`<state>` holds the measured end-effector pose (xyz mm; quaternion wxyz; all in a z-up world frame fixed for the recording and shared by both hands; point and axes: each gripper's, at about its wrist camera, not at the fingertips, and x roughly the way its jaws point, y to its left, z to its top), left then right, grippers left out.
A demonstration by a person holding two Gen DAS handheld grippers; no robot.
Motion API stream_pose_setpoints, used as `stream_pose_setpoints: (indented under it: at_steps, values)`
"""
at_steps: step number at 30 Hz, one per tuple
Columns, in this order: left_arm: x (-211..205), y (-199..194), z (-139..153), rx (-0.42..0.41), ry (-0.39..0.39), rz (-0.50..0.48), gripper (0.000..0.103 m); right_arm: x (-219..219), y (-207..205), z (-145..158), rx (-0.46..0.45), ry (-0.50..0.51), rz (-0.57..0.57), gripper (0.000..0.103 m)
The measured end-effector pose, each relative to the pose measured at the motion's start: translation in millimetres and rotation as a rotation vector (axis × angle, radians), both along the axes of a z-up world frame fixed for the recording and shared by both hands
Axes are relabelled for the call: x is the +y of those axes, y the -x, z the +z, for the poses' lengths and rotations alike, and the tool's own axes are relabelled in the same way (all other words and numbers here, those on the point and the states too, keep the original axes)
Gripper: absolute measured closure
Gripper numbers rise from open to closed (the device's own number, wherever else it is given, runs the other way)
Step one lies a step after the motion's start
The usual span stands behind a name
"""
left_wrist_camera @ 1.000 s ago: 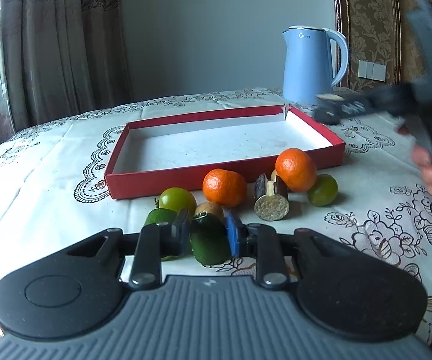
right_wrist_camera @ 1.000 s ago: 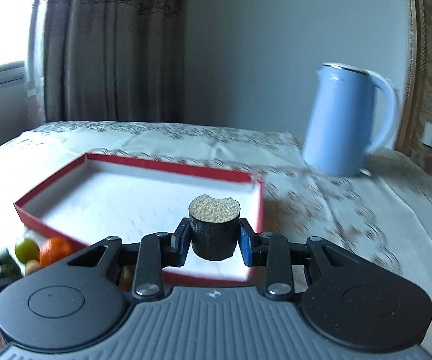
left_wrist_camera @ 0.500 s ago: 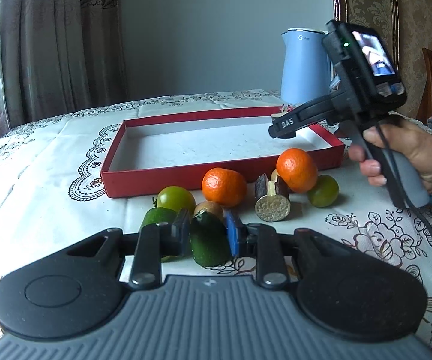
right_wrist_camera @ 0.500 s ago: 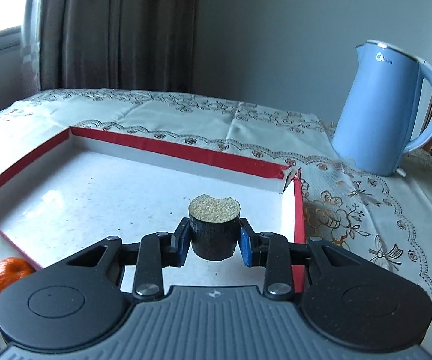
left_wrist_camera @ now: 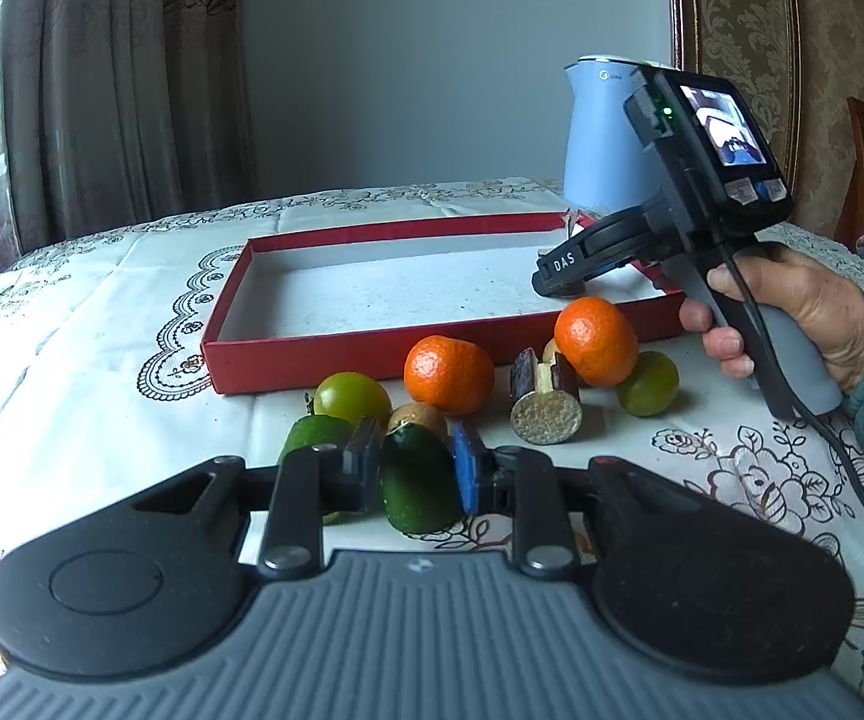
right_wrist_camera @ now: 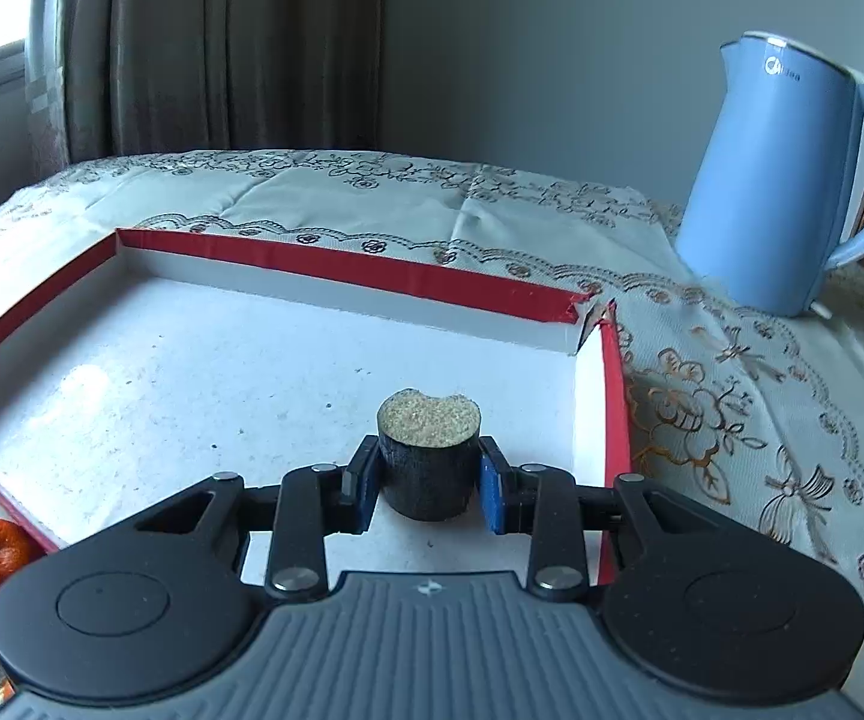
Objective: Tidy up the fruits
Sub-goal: 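Carry the dark cylinder into the red tray and open the right gripper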
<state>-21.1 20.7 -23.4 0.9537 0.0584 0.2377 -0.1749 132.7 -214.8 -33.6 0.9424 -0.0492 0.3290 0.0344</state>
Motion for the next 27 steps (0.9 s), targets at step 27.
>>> stream_pose_setpoints:
  at_steps: [27]
  values:
    - [9.2, 3.8, 5.8, -0.008, 0.051, 0.022, 0.08, -33.4, 104.2, 20.9, -0.18, -0.078, -0.02, 0.058]
